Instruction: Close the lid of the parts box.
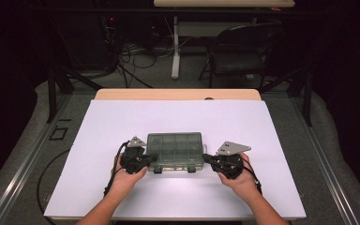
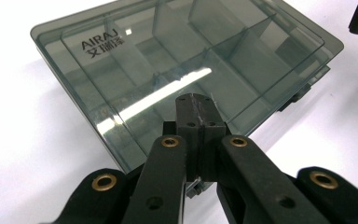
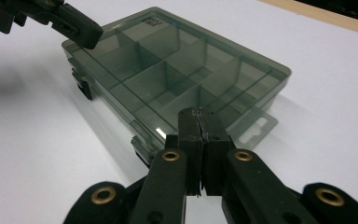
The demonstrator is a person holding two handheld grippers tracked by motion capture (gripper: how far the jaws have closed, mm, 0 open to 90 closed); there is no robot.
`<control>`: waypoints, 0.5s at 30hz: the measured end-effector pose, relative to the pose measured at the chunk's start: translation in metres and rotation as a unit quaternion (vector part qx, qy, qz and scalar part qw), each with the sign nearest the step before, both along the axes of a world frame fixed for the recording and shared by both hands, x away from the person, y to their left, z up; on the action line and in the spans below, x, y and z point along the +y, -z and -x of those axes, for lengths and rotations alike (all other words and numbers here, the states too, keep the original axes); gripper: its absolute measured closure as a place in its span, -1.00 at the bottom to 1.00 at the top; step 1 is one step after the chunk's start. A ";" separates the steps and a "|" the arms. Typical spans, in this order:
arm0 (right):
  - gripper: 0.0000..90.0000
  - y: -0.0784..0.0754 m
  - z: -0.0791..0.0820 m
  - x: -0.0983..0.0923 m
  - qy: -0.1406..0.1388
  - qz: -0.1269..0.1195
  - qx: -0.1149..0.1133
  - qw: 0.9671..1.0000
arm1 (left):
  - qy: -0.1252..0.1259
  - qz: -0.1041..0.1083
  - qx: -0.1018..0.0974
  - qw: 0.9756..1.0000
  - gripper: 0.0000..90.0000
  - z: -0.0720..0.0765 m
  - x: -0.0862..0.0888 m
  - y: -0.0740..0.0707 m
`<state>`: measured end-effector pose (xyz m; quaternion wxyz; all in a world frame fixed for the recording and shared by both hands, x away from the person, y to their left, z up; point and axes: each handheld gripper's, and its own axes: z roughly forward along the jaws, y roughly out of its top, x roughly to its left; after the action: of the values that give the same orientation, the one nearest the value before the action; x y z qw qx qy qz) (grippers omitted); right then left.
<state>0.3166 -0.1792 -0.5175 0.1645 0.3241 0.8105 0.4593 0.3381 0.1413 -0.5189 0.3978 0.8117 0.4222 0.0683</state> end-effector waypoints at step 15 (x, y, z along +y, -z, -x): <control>0.99 0.012 -0.004 0.010 -0.017 0.022 0.015 1.000 | -0.002 0.009 -0.003 1.000 1.00 0.001 0.001 0.002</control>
<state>0.3202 -0.1696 -0.5294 0.1518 0.3131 0.8282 0.4393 0.3371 0.1422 -0.5206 0.4061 0.8071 0.4232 0.0672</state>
